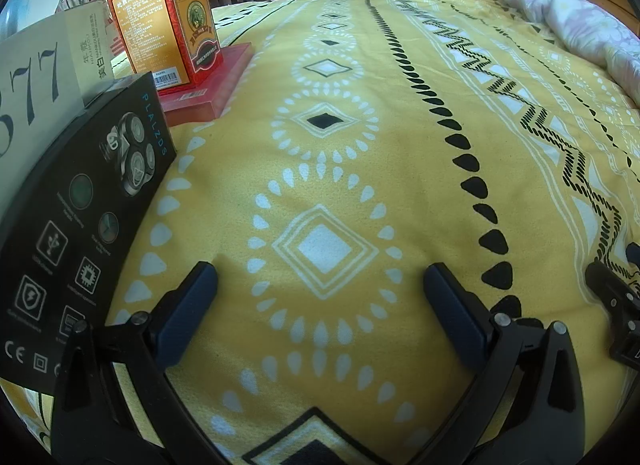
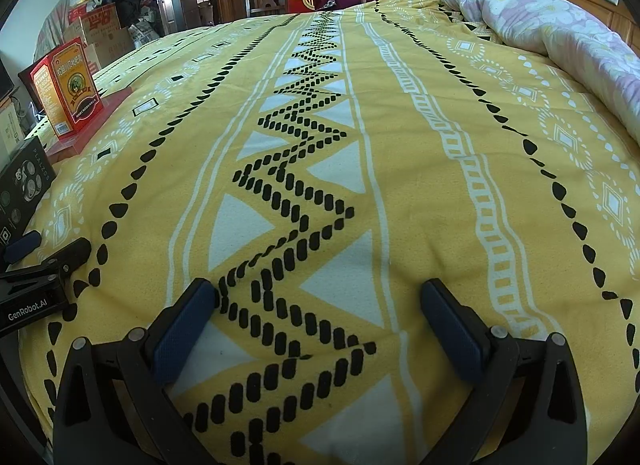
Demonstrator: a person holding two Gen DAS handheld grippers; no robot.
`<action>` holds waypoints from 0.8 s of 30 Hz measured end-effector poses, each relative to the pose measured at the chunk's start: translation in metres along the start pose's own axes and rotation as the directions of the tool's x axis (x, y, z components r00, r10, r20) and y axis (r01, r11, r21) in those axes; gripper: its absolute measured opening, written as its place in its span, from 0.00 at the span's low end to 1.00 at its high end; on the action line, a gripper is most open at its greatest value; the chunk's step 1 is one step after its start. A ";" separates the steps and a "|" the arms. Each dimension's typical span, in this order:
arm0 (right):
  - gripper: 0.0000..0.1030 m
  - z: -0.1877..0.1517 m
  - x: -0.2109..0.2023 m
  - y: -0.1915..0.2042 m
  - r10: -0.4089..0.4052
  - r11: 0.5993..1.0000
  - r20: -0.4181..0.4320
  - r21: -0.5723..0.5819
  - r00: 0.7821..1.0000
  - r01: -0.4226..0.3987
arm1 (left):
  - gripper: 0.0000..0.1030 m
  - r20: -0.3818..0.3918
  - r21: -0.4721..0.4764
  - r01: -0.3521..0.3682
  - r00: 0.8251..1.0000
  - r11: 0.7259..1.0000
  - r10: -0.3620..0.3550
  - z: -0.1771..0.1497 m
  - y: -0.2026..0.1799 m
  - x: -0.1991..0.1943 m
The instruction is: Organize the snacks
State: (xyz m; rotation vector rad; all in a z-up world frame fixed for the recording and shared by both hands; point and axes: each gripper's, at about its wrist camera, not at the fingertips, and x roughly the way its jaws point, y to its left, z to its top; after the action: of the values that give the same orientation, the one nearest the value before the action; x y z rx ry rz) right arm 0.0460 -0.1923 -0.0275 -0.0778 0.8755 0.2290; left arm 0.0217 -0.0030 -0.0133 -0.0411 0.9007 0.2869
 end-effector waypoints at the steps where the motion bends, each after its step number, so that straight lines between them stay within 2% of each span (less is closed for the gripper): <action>1: 1.00 0.000 0.000 0.000 -0.001 1.000 0.000 -0.001 1.000 0.001 | 1.00 0.000 0.000 0.000 1.000 1.000 0.000 0.000 0.001 0.000; 24: 1.00 -0.001 -0.001 -0.001 0.012 1.000 0.004 0.008 1.000 -0.012 | 1.00 0.000 0.000 0.000 1.000 1.000 0.000 0.000 0.000 0.000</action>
State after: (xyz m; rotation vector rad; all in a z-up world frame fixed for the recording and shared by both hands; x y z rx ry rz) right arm 0.0451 -0.1939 -0.0273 -0.0644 0.8736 0.2364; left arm 0.0213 -0.0029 -0.0132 -0.0409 0.9008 0.2866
